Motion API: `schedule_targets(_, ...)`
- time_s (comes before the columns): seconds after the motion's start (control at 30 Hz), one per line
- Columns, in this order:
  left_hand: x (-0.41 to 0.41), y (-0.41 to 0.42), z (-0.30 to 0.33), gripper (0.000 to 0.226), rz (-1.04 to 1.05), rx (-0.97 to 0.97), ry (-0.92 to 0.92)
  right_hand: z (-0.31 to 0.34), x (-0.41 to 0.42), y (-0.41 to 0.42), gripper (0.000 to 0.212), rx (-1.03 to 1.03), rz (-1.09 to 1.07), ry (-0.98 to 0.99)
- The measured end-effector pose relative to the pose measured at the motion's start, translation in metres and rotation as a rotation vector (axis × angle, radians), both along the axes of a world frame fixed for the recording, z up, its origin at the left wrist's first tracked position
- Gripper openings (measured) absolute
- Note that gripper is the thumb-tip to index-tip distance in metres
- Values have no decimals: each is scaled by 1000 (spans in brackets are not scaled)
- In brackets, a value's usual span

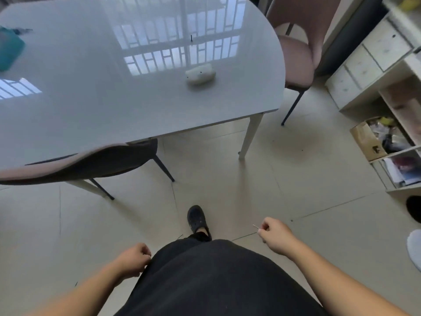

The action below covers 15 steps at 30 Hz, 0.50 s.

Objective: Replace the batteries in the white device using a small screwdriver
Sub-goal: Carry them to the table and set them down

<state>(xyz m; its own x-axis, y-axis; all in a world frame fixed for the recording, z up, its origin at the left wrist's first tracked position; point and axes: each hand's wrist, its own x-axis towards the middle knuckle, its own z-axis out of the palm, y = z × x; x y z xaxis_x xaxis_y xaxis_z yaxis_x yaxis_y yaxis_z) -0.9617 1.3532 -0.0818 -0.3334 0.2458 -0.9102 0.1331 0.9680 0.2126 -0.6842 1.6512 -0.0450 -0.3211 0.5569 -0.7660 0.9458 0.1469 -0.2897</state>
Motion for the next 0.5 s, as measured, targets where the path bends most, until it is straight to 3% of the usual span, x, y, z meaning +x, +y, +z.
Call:
schedule_targets(0.23, -99, 106, 25, 11, -12, 116, 62, -10, 10, 44, 14, -15, -31, -224)
schedule_targets(0.37, -126, 164, 39, 14, 79, 238, 75, -5, -15, 74, 13, 25, -71, -211)
schedule_targets(0.5, -127, 192, 30, 15, 79, 236, 62, -7, -64, 118, 13, 25, -36, -150)
